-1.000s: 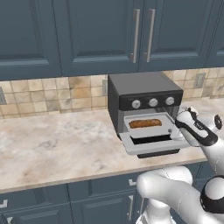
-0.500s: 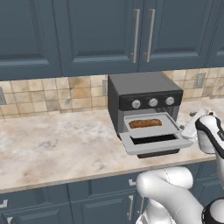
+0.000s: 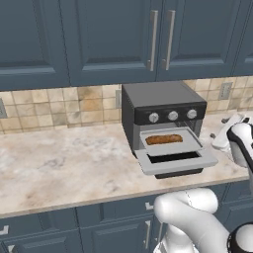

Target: Pull the toaster oven rack outwards. Pick up the baguette from the plate and place it on the toaster oven rack. Close the toaster oven door fully and set the temperature to the lowest setting.

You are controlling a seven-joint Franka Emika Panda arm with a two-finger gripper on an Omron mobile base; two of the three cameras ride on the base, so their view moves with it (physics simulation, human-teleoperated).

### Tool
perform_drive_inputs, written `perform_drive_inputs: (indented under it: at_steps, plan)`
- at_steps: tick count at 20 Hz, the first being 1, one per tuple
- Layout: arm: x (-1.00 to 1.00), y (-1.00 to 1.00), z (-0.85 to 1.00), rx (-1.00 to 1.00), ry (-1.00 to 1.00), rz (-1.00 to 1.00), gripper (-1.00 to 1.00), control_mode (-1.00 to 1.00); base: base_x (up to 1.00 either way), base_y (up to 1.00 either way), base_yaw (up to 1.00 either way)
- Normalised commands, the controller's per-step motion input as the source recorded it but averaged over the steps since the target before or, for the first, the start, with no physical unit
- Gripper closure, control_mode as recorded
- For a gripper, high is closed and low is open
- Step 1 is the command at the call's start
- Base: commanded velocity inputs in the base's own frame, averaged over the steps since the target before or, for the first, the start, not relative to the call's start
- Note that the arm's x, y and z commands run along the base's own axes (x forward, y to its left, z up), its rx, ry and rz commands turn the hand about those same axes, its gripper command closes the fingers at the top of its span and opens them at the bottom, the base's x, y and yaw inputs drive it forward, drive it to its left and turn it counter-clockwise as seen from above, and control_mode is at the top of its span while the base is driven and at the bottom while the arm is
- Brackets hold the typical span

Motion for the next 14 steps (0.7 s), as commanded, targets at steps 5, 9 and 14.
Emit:
perform_drive_inputs:
  at_steps: [5, 9, 14]
  plan:
    - [-0.15, -0.09, 0.09, -0.21, 0.00, 0.10, -1.00, -1.00, 0.00, 0.00, 0.00]
    - [-0.28, 0.00, 0.01, -0.28, -0.04, 0.22, -1.00, -1.00, 0.00, 0.00, 0.00]
    - [-0.33, 0.00, 0.10, -0.33, -0.14, 0.28, -1.00, -1.00, 0.00, 0.00, 0.00]
